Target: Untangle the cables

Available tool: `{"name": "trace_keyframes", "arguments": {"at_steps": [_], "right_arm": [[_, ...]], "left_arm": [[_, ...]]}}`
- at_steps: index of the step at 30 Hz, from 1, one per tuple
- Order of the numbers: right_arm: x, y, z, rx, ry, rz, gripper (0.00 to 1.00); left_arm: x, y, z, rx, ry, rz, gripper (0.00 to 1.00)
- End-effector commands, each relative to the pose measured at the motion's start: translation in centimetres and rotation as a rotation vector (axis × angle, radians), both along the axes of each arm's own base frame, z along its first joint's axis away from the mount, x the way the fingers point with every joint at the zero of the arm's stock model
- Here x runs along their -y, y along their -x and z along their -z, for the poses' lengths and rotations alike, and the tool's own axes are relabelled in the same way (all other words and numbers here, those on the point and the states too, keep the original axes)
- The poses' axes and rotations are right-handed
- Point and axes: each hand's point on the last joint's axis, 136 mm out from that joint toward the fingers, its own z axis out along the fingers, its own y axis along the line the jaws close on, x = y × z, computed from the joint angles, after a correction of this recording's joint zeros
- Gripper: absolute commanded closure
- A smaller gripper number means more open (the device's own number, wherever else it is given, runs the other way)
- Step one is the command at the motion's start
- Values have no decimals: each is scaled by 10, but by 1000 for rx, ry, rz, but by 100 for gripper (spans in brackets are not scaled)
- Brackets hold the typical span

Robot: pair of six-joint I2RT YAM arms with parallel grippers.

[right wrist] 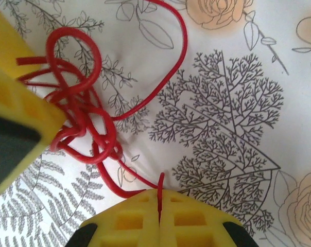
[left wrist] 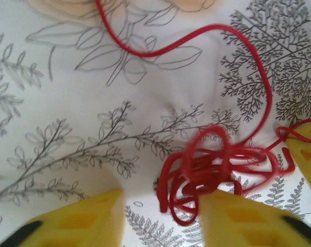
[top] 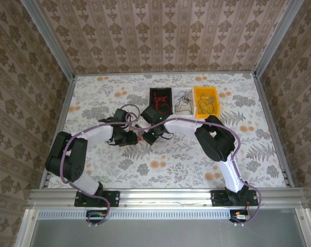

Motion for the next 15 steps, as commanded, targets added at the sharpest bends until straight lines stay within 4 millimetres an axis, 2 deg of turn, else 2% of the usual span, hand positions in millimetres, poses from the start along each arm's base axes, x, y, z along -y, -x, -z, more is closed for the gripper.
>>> {"name": "trace_keyframes", "arguments": {"at_steps": [1,5,8,11,15], "right_arm": [[-2,3,-23,-2,-56,3,100],[6,-8,-41,21,-104,67,100],[27,-28,-64,101,-133,161,100],[66,-56,-93,219,-154,335,100],[141,-85,-133,358,-199,628,100]], "left_arm": [[13,-19,-1,45,31,26,77],[14,-24,5,49,30,24,100],[10,-26,6,52,22,4,100],[0,-26,6,49,13,-39,100],[-13,-26,5,50,13,-98,100]]}}
